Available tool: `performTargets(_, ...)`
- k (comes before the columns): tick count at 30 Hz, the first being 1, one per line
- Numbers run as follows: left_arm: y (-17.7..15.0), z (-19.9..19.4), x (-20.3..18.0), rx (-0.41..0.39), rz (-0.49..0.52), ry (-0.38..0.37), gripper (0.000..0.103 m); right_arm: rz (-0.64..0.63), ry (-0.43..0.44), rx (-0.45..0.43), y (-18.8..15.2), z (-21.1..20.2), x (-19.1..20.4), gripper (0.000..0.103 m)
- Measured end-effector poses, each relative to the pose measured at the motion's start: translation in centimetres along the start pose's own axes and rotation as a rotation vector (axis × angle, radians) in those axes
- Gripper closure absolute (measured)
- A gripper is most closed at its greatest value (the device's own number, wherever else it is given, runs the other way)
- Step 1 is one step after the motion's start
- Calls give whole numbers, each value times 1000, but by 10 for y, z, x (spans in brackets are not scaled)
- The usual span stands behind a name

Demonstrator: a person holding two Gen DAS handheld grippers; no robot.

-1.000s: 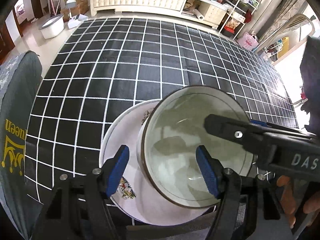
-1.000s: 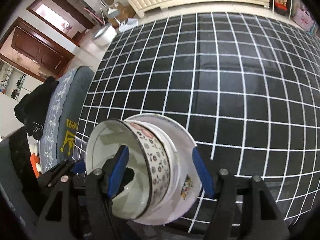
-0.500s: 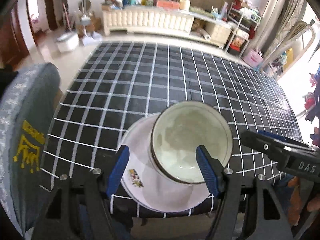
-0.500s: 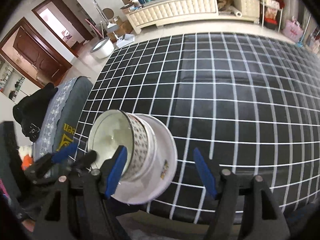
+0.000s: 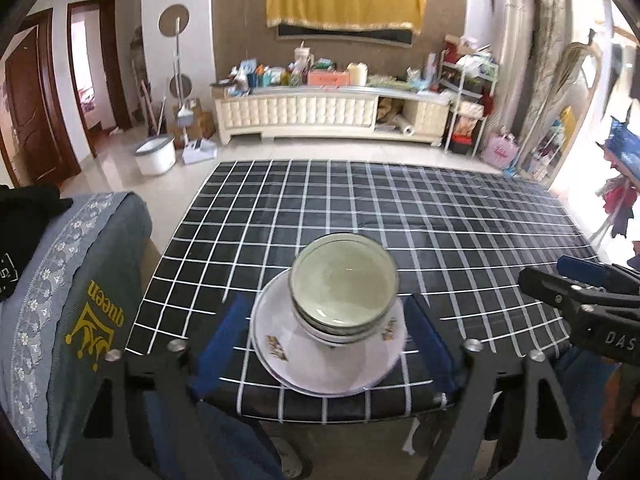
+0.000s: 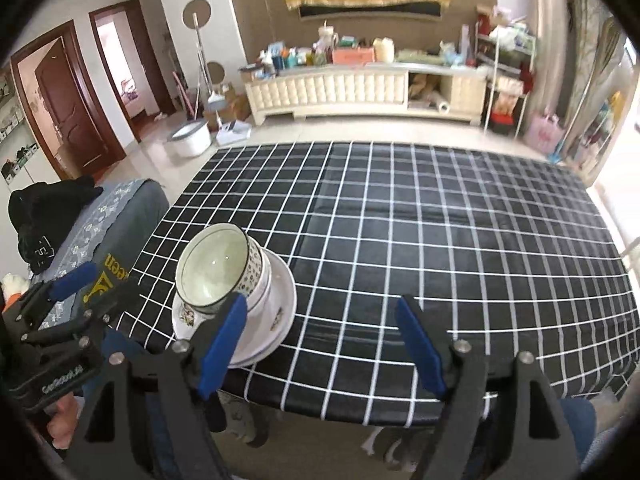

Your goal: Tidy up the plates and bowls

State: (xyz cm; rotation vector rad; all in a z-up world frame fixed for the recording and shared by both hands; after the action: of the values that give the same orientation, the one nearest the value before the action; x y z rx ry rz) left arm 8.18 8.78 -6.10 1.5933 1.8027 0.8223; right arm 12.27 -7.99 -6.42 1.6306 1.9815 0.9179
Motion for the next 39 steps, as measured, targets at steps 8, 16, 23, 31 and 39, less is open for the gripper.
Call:
performTargets(8,-16,-48,-20,-102,33,-59,6,1,-57,-106,-29,-47,-10,3)
performTargets(16,-42,-83,-33,-158,37,-57,0,-2,-108,-237,-51,-93,-16,0)
performTargets(23,-51,-101,-40,-175,55,-67,0,-44,-105,-264,-69,-110,-6,0)
performTargets(31,-55,-111,-50,-193,86,-84,0,-53,-109,-298,-76,-124,-6,0)
performTargets(39,-60,-111,-50,-184,93,-88,0,-57,-102,-284,-83,-123,-3,0)
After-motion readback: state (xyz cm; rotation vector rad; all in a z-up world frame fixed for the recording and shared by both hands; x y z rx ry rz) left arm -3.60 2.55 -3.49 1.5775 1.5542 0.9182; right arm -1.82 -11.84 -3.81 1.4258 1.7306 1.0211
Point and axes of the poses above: each gripper's, at about its wrist camera, not at the fingertips, and z roughly the way its jaws point, x to its left, y to its top, the point moved 4 cm from there along z, roughly the way its jaws point, and after that the axes turned 4 degrees about -x, right-handed, at the moved point
